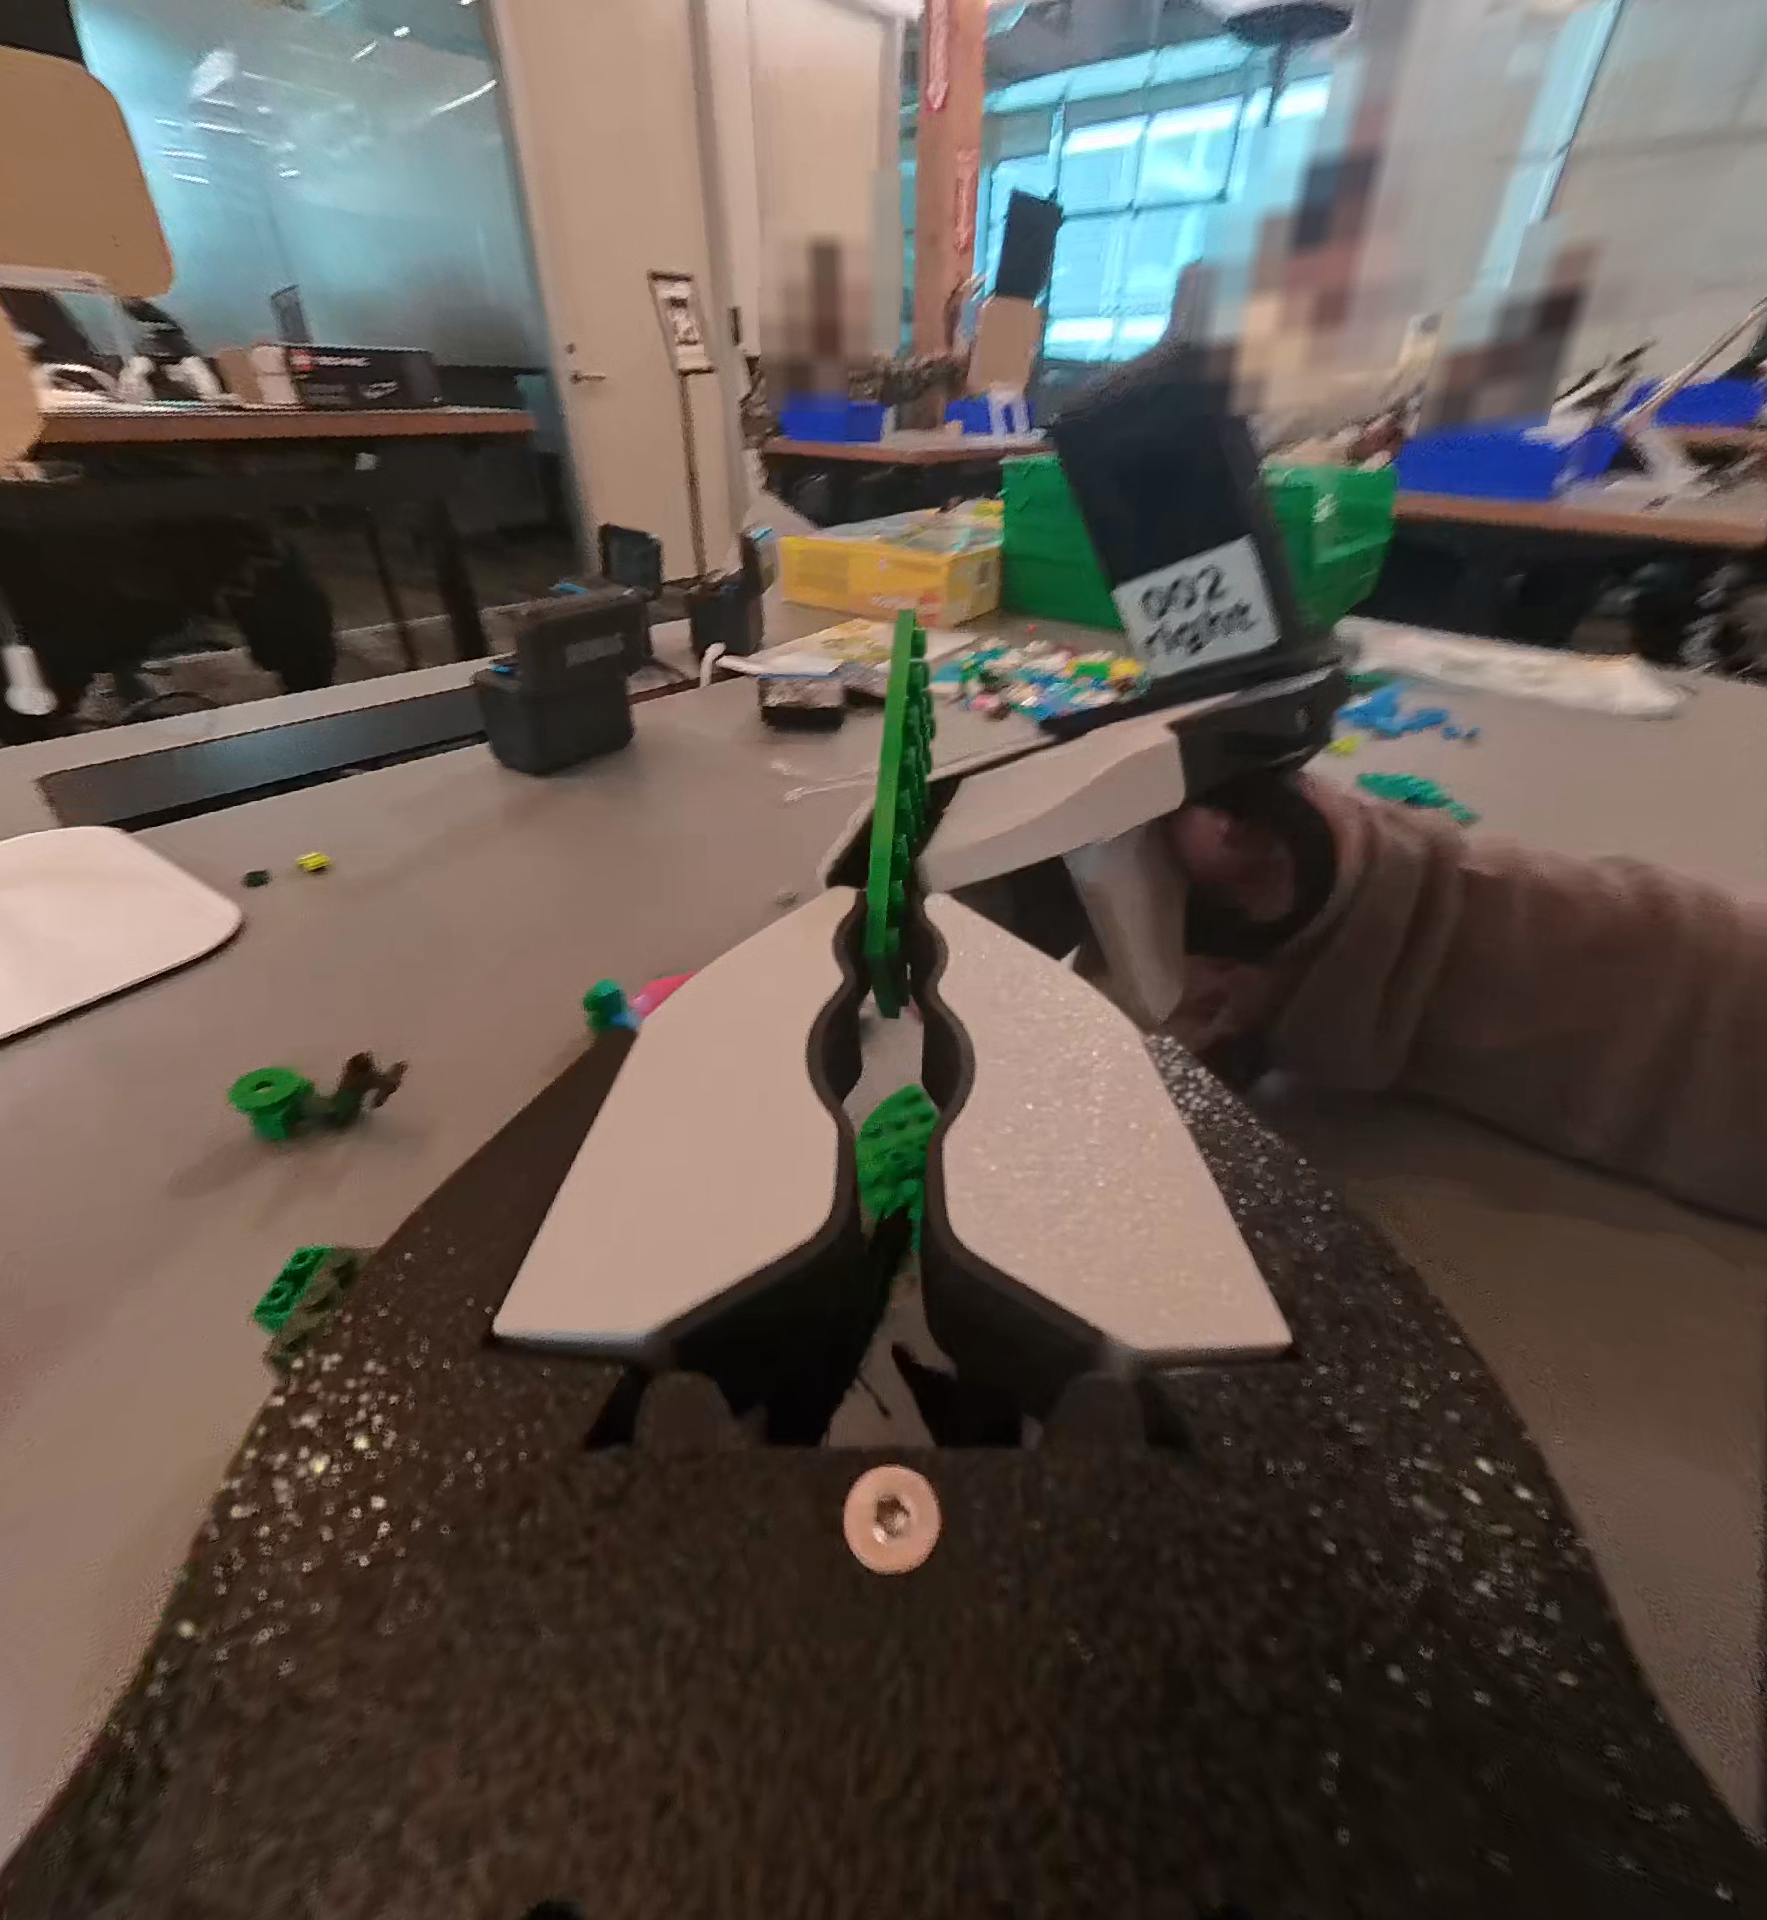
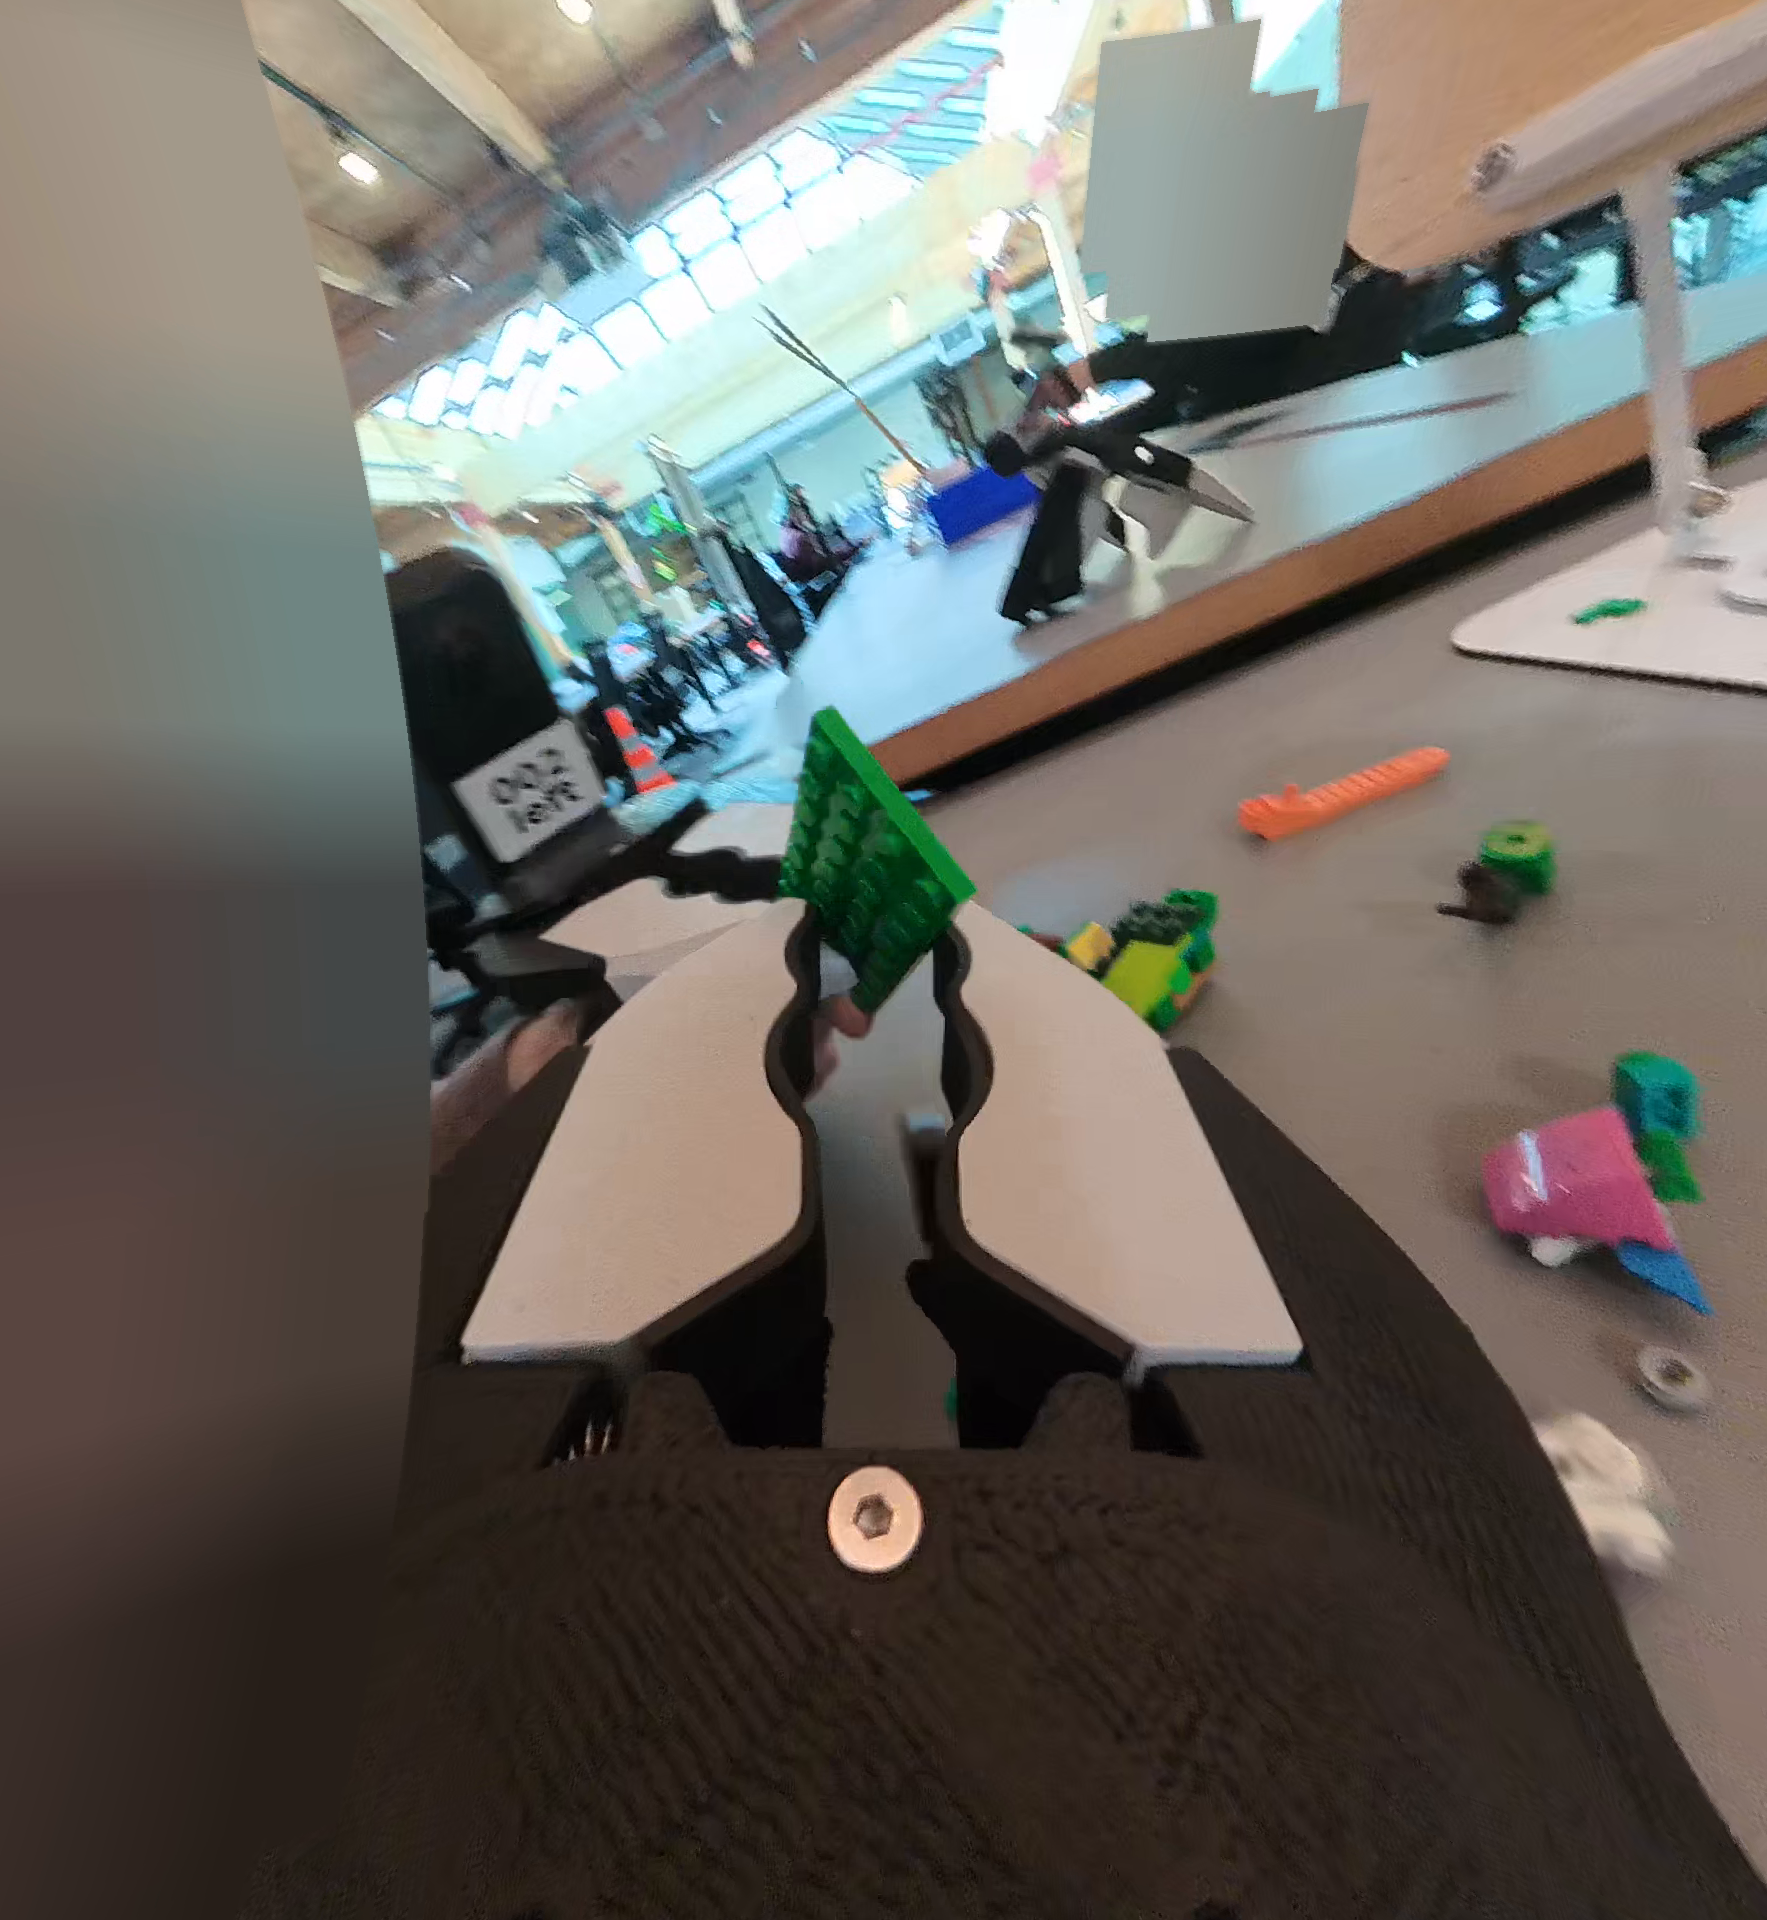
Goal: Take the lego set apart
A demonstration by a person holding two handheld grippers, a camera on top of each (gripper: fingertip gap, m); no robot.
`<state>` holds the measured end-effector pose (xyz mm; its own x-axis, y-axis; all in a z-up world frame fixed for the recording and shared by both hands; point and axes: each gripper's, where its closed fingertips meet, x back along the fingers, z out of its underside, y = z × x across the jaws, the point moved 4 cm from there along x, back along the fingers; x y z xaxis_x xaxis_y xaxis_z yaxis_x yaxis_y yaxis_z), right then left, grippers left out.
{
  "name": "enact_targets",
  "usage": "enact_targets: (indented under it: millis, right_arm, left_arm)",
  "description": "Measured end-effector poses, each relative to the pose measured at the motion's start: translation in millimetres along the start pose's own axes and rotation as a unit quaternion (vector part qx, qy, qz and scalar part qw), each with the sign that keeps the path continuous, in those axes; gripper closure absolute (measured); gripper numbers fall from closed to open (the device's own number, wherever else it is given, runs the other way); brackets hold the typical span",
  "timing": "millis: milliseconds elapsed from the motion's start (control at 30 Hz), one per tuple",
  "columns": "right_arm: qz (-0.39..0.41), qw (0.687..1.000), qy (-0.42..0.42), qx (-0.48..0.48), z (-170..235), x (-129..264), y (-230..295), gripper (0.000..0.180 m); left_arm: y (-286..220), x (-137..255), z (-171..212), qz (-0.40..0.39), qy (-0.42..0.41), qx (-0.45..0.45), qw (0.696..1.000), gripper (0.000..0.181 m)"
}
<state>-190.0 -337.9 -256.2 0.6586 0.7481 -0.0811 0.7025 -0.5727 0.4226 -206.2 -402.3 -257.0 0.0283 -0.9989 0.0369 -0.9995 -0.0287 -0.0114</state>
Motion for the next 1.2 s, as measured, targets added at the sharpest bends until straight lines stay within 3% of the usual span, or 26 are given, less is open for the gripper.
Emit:
enact_targets:
  millis: [67,167,267,400,500,633,733,800,867,1000,1100,1200]
  right_arm:
    - [0.042,0.999,0.031,-0.003,4.2,1.7,-9.3,0.154]
    - [0.100,0.993,0.061,-0.016,8.9,7.3,-24.3,0.157]
    - [0.120,0.991,0.058,0.014,4.5,12.1,-26.6,0.153]
    - [0.037,0.997,0.051,0.046,-0.6,12.4,-5.5,0.152]
    - [-0.055,0.992,0.079,0.084,3.7,14.1,21.7,0.162]
    - [-0.053,0.983,0.099,0.142,2.8,18.5,35.2,0.177]
    - [0.053,0.985,0.076,0.145,-14.1,42.2,27.8,0.177]
    - [0.197,0.969,0.056,0.141,-27.1,82.7,10.3,0.177]
    - [0.352,0.929,0.012,0.113,-41.5,149.5,-5.6,0.176]
    - [0.602,0.788,-0.129,-0.032,-55.1,339.4,-20.4,0.177]
    - [0.659,0.702,-0.230,-0.142,-50.3,457.1,-24.1,0.177]
    - [0.680,0.672,-0.225,-0.188,-41.0,511.0,-38.6,0.177]
  left_arm:
    - [2.9,-2.7,7.3,-0.035,0.032,-0.048,0.998,0.176]
    - [9.8,-3.0,17.2,-0.078,0.078,-0.113,0.987,0.177]
    - [10.7,-0.9,20.6,-0.058,0.085,-0.103,0.989,0.177]
    - [-3.0,10.0,11.9,0.088,0.045,-0.008,0.995,0.176]
    - [-17.8,24.9,6.6,0.219,0.040,0.066,0.973,0.177]
    - [-16.7,20.3,7.8,0.200,0.051,0.073,0.976,0.167]
    - [-9.3,11.4,3.8,0.132,0.034,0.039,0.990,0.146]
    - [-1.7,7.3,2.0,0.068,0.021,0.000,0.997,0.143]
    - [5.3,6.5,-2.2,0.003,-0.003,-0.047,0.999,0.146]
    - [13.0,10.5,-11.2,-0.081,-0.050,-0.102,0.990,0.157]
    - [24.3,10.5,-7.2,-0.151,-0.003,-0.142,0.978,0.162]
    - [23.3,9.1,-8.4,-0.173,0.016,-0.169,0.970,0.163]
